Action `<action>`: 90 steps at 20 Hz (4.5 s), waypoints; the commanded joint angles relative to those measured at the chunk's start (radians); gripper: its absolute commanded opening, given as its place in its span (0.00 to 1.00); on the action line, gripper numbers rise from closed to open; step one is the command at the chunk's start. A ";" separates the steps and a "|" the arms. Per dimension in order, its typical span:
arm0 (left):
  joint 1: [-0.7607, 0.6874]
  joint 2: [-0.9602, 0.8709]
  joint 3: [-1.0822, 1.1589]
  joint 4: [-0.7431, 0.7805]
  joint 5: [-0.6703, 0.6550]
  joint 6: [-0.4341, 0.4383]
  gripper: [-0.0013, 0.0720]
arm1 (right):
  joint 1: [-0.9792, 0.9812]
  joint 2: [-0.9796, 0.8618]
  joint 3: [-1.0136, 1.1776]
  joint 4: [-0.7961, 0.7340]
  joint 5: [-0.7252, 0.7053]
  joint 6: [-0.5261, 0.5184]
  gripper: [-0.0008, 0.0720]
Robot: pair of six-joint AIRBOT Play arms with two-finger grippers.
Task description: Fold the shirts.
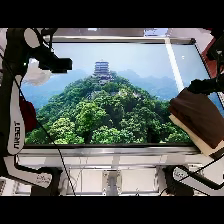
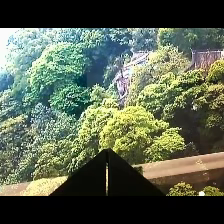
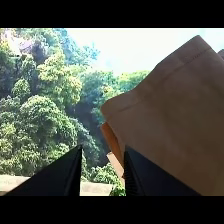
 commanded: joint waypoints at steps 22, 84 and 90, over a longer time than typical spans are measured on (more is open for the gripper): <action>0.557 -0.145 -0.377 0.257 0.114 -0.091 0.91 | 0.001 0.000 0.000 0.188 -0.079 0.080 0.44; 0.031 -0.233 0.094 -0.429 -0.077 0.035 0.98 | 0.291 -0.011 -0.380 0.283 -0.204 -0.020 0.45; 0.220 -0.232 0.047 -0.266 -0.210 0.032 0.97 | 0.376 -0.204 -0.424 0.383 -0.341 -0.019 0.49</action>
